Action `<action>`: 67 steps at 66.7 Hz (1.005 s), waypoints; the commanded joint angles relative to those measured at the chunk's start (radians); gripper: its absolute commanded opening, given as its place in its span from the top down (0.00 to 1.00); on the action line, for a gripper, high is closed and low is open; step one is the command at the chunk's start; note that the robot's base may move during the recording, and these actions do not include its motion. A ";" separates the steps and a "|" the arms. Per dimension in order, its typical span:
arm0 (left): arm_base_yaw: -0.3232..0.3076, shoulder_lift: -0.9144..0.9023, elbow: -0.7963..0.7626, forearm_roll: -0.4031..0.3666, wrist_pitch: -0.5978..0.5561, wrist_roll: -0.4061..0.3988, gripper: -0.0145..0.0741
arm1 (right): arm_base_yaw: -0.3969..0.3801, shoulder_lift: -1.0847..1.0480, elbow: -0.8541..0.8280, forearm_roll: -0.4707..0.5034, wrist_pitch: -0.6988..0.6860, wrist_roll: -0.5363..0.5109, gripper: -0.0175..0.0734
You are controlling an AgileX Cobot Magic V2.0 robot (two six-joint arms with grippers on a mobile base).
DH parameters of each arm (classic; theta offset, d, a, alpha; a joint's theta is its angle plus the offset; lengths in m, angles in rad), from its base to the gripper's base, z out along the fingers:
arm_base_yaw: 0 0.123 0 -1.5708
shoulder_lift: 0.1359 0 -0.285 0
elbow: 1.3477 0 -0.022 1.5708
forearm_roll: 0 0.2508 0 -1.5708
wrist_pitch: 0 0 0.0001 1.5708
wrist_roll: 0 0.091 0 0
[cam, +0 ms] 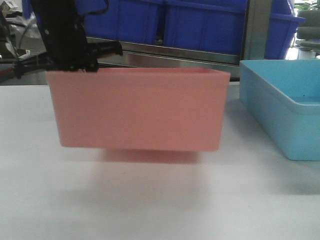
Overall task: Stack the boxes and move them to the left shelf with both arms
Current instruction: 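Grip the pink bin rim with the left gripper and drag it toward center, then open the left gripper and lift it away from the pink bin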
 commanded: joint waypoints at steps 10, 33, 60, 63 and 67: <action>-0.012 0.008 -0.025 -0.004 -0.025 -0.022 0.84 | 0.001 -0.021 -0.018 -0.001 -0.096 -0.008 0.75; -0.010 0.012 -0.025 -0.055 -0.063 0.087 0.80 | 0.001 -0.021 -0.018 -0.001 -0.096 -0.008 0.75; -0.010 0.002 -0.115 -0.135 0.041 0.324 0.17 | 0.001 -0.021 -0.018 -0.001 -0.096 -0.008 0.75; -0.010 -0.011 -0.138 -0.139 0.061 0.341 0.17 | 0.001 -0.021 -0.018 -0.001 -0.096 -0.008 0.75; -0.010 -0.033 -0.169 -0.142 0.084 0.374 0.17 | 0.001 -0.021 -0.018 -0.001 -0.096 -0.008 0.75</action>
